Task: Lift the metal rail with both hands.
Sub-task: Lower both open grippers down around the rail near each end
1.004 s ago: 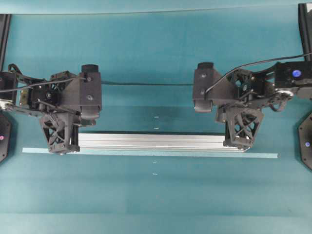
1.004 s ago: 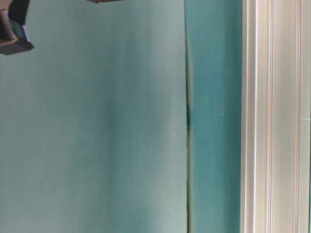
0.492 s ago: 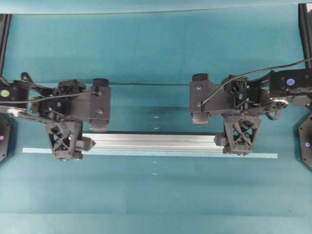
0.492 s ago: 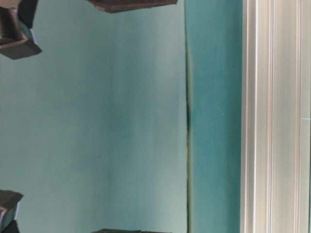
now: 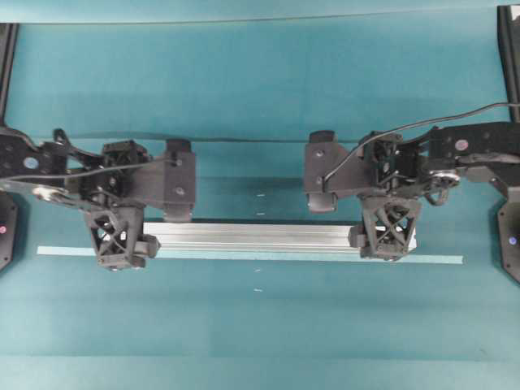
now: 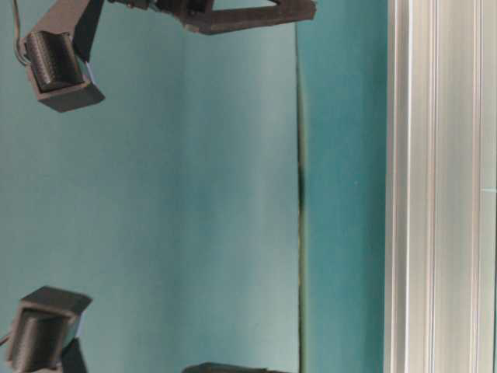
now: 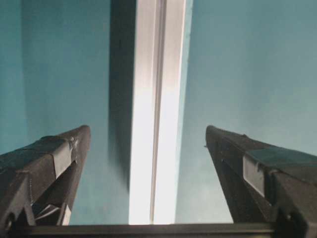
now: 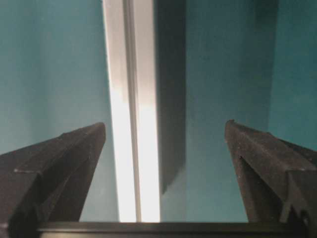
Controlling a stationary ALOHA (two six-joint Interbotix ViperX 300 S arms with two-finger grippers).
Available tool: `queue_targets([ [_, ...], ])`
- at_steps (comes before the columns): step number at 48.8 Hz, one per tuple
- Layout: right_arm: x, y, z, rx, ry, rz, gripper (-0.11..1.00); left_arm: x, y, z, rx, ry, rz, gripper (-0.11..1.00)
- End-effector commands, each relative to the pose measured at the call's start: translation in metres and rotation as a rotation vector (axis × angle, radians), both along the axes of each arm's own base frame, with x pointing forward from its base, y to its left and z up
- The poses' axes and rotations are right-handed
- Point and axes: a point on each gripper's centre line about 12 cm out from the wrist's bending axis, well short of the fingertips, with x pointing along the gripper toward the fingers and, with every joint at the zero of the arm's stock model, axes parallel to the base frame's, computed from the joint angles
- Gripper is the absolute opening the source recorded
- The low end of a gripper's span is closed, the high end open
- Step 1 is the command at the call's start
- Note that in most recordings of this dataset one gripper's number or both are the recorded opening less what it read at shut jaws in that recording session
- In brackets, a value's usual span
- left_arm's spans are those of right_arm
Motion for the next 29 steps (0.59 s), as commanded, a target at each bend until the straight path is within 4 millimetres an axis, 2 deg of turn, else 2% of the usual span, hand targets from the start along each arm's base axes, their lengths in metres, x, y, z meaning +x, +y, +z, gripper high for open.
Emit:
queue_targets([
  [1, 0.002, 0.004, -0.004, 0.002, 0.005, 0.010, 0.99, 0.004, -0.002, -0.001, -0.001, -0.015, -0.004, 0.99],
  [29, -0.003, 0.013, -0.054, 0.011, 0.015, 0.008, 0.99, 0.008, 0.001, -0.047, -0.004, 0.038, 0.008, 0.99],
])
